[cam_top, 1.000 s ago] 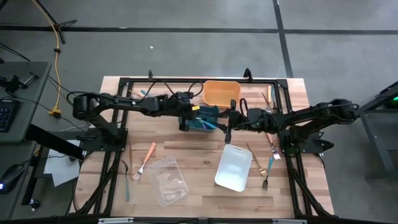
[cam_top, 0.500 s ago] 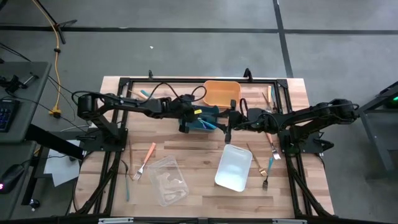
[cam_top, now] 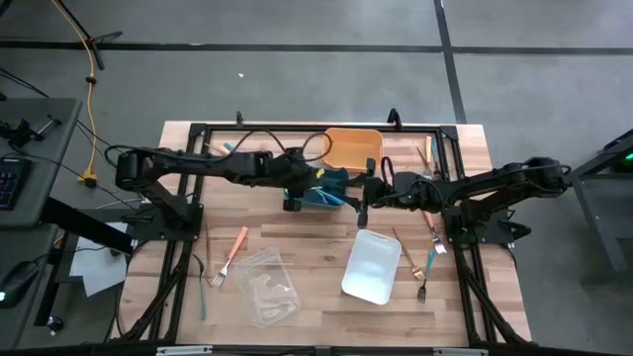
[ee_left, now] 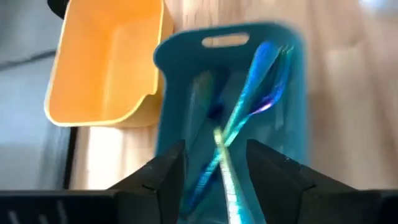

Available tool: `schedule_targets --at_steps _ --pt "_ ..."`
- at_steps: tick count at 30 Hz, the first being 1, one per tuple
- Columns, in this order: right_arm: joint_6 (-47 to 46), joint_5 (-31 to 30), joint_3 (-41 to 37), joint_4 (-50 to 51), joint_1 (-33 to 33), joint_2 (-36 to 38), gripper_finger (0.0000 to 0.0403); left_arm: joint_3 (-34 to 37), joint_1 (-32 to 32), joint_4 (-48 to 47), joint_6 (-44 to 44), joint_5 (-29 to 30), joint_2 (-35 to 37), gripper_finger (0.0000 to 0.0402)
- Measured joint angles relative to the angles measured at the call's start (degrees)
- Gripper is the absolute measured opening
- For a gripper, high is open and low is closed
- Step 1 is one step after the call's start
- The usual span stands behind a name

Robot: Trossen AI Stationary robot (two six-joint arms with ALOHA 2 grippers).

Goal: Sort silverware by color (type)
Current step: Put the light orange fork into the yellow bin

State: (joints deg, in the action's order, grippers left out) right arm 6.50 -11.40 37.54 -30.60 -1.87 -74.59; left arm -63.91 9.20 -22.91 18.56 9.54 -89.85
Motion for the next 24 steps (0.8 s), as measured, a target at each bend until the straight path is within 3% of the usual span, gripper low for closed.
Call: schedule_targets --at_steps 6,12,16,24 --pt "-0.01 -0.01 0.0 0.91 0.0 0.0 0.0146 11.17 -1.1 9.02 -10.28 -3.2 11.62 0.0171" --pt "-0.02 -0.02 0.0 -0.07 0.0 0.0 0.0146 29.51 -5.01 36.56 -14.74 -2.16 25.05 0.0169" --pt "-0.06 0.0 0.0 -0.06 0.0 0.0 0.0146 37.95 -7.26 50.74 -13.63 -1.44 30.34 0.0168" --pt "-0.05 -0.04 0.0 0.21 0.0 0.0 0.0146 40.7 -8.25 52.84 -10.87 -1.37 34.58 0.0168"
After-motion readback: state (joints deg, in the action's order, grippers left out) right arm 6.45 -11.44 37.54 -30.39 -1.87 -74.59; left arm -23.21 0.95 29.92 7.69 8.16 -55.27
